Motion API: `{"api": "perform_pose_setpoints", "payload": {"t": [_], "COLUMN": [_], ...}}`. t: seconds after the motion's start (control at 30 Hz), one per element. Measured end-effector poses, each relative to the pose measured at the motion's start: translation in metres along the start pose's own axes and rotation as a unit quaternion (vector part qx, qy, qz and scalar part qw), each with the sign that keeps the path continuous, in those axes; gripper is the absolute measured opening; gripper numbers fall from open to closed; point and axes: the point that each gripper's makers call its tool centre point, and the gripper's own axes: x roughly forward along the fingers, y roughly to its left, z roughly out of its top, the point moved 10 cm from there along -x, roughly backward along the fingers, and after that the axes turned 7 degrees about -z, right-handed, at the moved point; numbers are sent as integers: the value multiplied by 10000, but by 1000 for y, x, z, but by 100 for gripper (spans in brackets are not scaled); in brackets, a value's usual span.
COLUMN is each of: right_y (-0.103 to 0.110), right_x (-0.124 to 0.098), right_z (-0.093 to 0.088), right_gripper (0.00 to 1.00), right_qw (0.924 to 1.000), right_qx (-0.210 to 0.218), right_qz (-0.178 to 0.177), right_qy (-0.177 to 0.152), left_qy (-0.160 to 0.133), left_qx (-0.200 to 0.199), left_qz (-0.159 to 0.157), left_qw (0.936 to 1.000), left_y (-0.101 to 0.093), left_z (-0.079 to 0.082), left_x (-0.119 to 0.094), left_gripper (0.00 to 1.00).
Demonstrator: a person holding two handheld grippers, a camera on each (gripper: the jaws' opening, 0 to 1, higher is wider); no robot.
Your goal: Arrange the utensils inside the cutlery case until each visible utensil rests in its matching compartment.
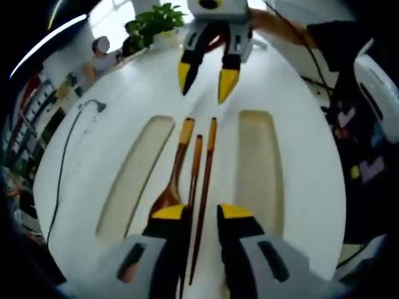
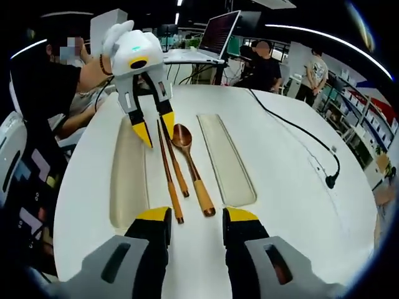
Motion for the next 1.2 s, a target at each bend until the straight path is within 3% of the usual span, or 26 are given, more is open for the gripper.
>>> {"api": "perform_pose_setpoints", "payload": {"t": [0.27, 0.83, 1.2], "right_y": [7, 13, 12], "right_x": [15, 33, 44], "right_z": [8, 9, 7], "right_gripper": [26, 15, 11], "right_qw": [9984, 9940, 9899], "right_qx": [-230, -155, -241], "right_qz": [277, 700, 849], "right_qy": [442, 831, 1108], "left_qy": [114, 556, 819], "left_qx": [-81, 39, -127], "left_qz": [-88, -297, -450], "left_qw": [9999, 9980, 9955], "left_y": [1, 4, 8], "left_z": [1, -1, 6], "left_x": [4, 11, 13], "left_gripper": [15, 11, 10]}}
